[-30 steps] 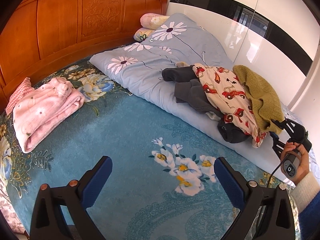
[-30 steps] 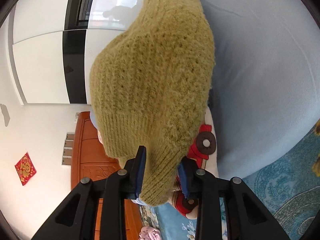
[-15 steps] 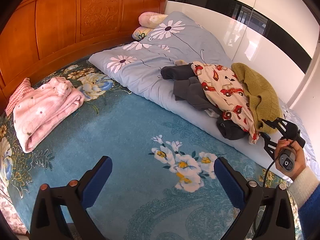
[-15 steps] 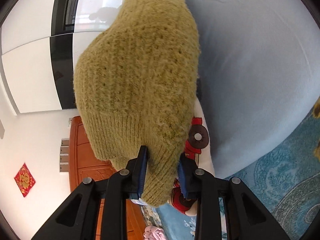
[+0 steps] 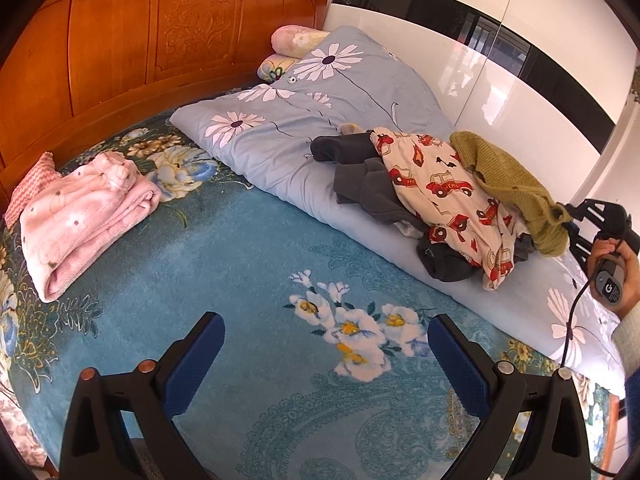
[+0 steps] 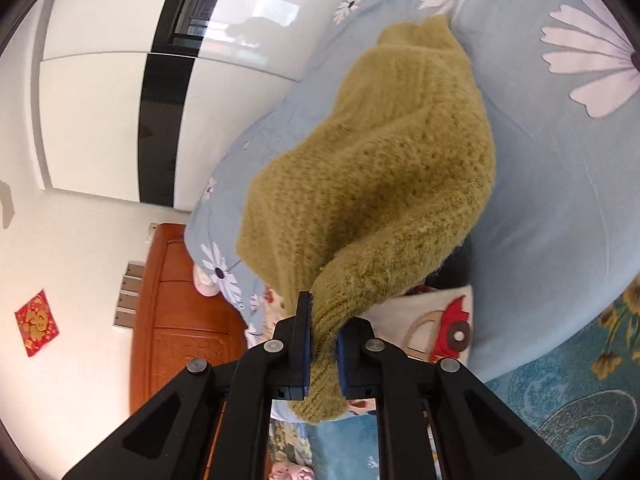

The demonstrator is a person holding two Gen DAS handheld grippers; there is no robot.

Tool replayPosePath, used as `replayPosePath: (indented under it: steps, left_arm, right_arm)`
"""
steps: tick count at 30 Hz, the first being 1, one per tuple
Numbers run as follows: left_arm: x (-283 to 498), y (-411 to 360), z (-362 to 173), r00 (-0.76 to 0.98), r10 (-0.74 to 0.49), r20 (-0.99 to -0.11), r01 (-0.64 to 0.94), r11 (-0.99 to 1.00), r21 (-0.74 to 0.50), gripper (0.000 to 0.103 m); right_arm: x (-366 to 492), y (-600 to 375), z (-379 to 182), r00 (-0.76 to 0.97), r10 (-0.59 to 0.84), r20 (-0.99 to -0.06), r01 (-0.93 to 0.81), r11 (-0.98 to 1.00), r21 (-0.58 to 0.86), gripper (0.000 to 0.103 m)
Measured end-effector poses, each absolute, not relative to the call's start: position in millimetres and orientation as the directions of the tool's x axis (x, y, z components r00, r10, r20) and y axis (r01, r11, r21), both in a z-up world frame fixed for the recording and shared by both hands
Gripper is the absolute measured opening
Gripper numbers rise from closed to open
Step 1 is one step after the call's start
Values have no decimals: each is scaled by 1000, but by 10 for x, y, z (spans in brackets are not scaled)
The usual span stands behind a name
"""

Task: Fold clothes
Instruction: 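Lift the green sweater off the pile with the right gripper, then lay the green sweater on the bed cover with the right gripper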

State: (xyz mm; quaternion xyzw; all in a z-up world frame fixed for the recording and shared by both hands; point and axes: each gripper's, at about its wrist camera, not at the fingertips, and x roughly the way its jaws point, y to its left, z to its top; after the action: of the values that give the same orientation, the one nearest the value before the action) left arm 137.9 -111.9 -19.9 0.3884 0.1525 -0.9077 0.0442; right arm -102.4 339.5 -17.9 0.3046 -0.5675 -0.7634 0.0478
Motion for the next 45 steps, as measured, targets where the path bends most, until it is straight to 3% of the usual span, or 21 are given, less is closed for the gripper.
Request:
replayPosePath:
  steps: [15, 22, 27, 31, 37, 42, 45]
  left_arm:
    - [1681, -1039, 171, -761, 54, -646, 145, -957, -250, 103]
    - [1908, -1166, 290, -788, 48, -614, 152, -951, -268, 103]
    - [1985, -1216, 243, -785, 82, -614, 144, -940, -309, 103]
    - [1980, -1098, 130, -759, 128, -638, 109, -941, -319, 103]
    - [1922, -691, -143, -679, 197, -707, 25, -957, -290, 103]
    - [1861, -478, -401, -602, 218, -768, 12, -959, -282, 103]
    - [1810, -382, -583, -552, 240, -799, 20, -954, -300, 103]
  right_arm:
    - [-147, 3270, 1992, -852, -508, -128, 203, -545, 813, 10]
    - [872, 2836, 2542, -703, -711, -7, 506, -507, 698, 10]
    - [1982, 2784, 2571, -628, -778, -33, 646, -544, 535, 9]
    - [2557, 3029, 2031, -655, -726, -207, 541, -643, 543, 9]
    - [2921, 3809, 629, -649, -459, -607, 72, -831, 551, 9]
    - [3201, 4677, -433, -526, -224, -821, -335, -832, 442, 9]
    - [3355, 5071, -961, -412, -151, -899, -503, -784, 363, 10]
